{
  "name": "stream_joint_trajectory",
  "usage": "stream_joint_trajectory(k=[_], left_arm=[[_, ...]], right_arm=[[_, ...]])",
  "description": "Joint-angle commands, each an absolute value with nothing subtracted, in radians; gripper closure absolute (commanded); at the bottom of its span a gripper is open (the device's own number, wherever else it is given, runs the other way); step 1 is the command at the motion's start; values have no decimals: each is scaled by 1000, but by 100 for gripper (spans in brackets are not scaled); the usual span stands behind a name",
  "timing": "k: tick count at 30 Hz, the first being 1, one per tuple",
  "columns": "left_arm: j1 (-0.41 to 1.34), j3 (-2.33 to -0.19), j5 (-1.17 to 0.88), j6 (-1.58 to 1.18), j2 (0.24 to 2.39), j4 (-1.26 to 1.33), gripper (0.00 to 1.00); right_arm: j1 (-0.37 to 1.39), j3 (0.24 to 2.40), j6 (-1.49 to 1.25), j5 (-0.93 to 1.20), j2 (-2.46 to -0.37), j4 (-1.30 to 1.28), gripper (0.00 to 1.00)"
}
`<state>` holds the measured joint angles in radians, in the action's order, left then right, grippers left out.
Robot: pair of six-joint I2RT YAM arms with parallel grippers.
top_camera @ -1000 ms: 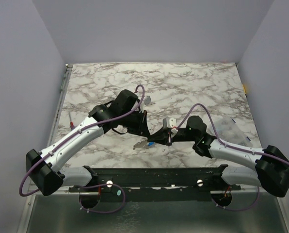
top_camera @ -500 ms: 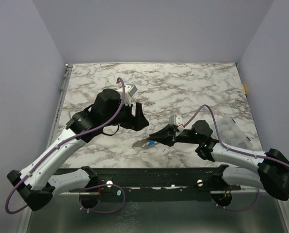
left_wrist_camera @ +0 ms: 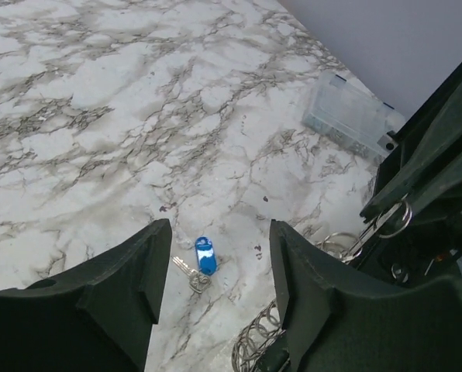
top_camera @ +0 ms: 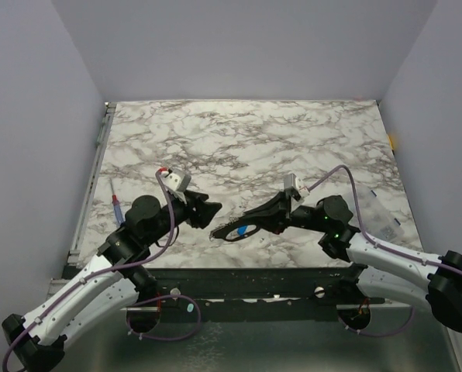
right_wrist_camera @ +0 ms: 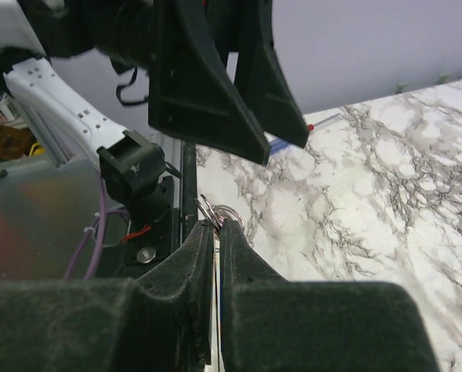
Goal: Put the keys on the keyring
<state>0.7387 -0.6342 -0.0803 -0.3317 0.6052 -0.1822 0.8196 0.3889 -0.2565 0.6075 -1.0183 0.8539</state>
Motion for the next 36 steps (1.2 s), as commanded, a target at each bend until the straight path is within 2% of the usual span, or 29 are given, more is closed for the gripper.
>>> stream_joint_trajectory(k=[1,7,12,21,29,36], left_arm=[[736,-489,-181,-304,499,143,45],[737,-365,-335,-214,440,342,56],[739,-330,-453,-107,416,385,61],[758,-328,-552,-16,480,399,60],[769,-339,-544,-5,544,405,60],[787,-342,-527,-5,598,455,67]], right_arm=[[820,441,-317,533,-988,747,99],[821,466,-364,514,-1000,678,99],[821,495,-378,542,-1020,643,99],[820,515,-377,556,-1031,644,99],[820,524,-370,586,-1037,637,100],[821,522,-374,610,-1052,653,99]])
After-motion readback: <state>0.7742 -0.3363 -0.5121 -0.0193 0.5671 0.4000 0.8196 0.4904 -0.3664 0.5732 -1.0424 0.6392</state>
